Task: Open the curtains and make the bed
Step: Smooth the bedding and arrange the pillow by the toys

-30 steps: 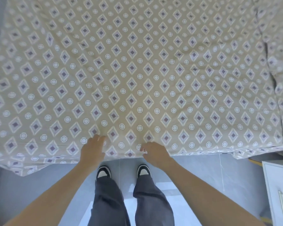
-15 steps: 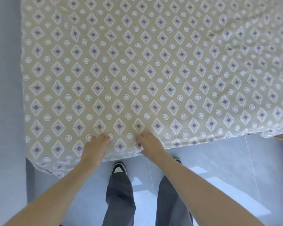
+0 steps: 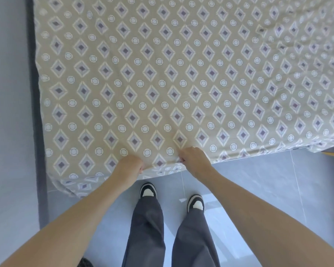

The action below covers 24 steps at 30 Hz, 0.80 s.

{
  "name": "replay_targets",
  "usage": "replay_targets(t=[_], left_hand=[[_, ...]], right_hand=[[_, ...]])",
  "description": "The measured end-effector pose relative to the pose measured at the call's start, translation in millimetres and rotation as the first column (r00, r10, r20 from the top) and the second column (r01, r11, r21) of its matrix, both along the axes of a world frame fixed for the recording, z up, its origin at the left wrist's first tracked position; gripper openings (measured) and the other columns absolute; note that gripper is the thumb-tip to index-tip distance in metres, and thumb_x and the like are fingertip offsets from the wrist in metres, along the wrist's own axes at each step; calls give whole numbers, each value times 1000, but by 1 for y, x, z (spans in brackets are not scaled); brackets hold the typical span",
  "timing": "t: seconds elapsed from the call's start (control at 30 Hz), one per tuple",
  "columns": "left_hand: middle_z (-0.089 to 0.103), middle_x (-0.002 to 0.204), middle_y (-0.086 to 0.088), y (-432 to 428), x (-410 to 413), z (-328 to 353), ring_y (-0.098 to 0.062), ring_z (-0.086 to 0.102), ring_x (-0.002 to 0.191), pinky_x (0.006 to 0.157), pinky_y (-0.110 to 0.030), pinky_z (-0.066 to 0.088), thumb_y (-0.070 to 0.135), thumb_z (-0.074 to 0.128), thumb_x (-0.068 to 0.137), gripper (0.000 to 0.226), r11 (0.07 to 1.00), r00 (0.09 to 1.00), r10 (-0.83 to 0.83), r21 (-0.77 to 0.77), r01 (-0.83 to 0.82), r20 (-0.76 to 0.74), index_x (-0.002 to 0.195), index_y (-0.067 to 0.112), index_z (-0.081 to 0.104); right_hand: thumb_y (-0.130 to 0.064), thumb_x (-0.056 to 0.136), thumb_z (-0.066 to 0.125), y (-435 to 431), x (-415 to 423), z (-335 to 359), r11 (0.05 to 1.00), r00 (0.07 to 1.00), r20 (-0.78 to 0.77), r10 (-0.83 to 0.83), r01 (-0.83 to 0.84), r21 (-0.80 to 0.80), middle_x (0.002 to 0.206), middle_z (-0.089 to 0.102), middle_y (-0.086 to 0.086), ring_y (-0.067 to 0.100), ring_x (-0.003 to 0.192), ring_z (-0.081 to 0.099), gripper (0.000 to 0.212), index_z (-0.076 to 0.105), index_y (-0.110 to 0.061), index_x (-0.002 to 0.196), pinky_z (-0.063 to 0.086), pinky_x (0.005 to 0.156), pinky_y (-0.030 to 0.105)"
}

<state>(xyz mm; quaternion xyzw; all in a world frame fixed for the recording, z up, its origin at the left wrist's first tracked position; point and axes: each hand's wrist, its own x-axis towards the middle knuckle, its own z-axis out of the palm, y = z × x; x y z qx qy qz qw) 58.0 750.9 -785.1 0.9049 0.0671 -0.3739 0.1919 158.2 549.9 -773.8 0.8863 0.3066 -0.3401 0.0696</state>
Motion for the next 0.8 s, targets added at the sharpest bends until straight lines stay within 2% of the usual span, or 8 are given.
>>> replay_targets(t=[0.17, 0.27, 0.37, 0.43, 0.5, 0.6, 0.73, 0.8], left_hand=[[19, 54, 0, -9, -11, 4, -11, 15, 50, 45, -22, 12, -14, 44, 73, 42, 986, 988, -154, 70, 153, 13, 54, 16, 23], [25, 55, 2, -3, -9, 3, -12, 21, 49, 48, -23, 19, -10, 42, 71, 35, 984, 986, -161, 82, 158, 43, 54, 18, 30], [53, 69, 3, 9, -16, 5, -18, 54, 66, 58, -28, 35, 5, 50, 83, 16, 1000, 983, 10, 23, -15, 182, 75, 16, 58], [57, 81, 3, 21, -24, 9, -22, 59, 80, 64, -31, 42, 16, 53, 89, 5, 991, 953, 129, -9, -132, 275, 88, 15, 57], [58, 91, -2, 41, -40, 12, -24, 57, 86, 68, -33, 45, 17, 55, 90, 11, 963, 901, 261, -23, -270, 346, 99, 11, 58], [55, 110, -13, 80, -65, 14, -33, 54, 99, 74, -41, 47, 13, 64, 85, 31, 882, 823, 414, 52, -468, 388, 114, 5, 56], [32, 140, -19, 129, -98, 17, -40, 31, 127, 99, -48, 36, 15, 69, 82, 57, 670, 663, 643, 138, -730, 384, 133, 7, 43], [20, 148, -21, 152, -113, 15, -37, 18, 137, 109, -48, 24, 19, 69, 83, 75, 560, 566, 775, 111, -821, 282, 145, 11, 27]], right_hand=[[11, 81, 53, 7, -1, -3, 999, 999, -44, 5, -7, -48, 75, 47, 6, 25, 72, 45, 24, 46, -9, 70, 36, 64, 26], [10, 80, 54, 11, 4, -2, 998, 998, -70, -8, 4, -59, 64, 39, 5, 26, 72, 44, 37, 32, -10, 59, 35, 64, 26], [5, 84, 49, 17, -1, 8, 999, 997, -74, 15, -19, -48, 75, 45, 4, 27, 77, 47, 19, 44, -10, 73, 37, 65, 30], [-3, 89, 47, 20, -8, 11, 999, 996, -71, 46, -44, 30, 93, 53, 4, 27, 91, 54, 13, 53, -11, 97, 45, 71, 33], [-11, 92, 49, 33, -17, 14, 991, 993, -88, 76, -66, 112, 110, 56, 3, 25, 107, 52, 18, 54, -13, 109, 47, 78, 33], [-21, 90, 56, 66, -34, 16, 971, 984, -110, 141, -116, 210, 118, 53, -1, 22, 113, 48, 24, 53, -16, 113, 45, 81, 31], [-24, 90, 59, 125, -61, 13, 935, 960, -130, 247, -200, 294, 121, 51, 1, 22, 117, 46, 34, 50, -16, 122, 45, 82, 33], [-26, 90, 59, 154, -76, 9, 918, 945, -126, 303, -253, 305, 124, 49, 3, 23, 118, 44, 38, 48, -14, 125, 43, 82, 33]])
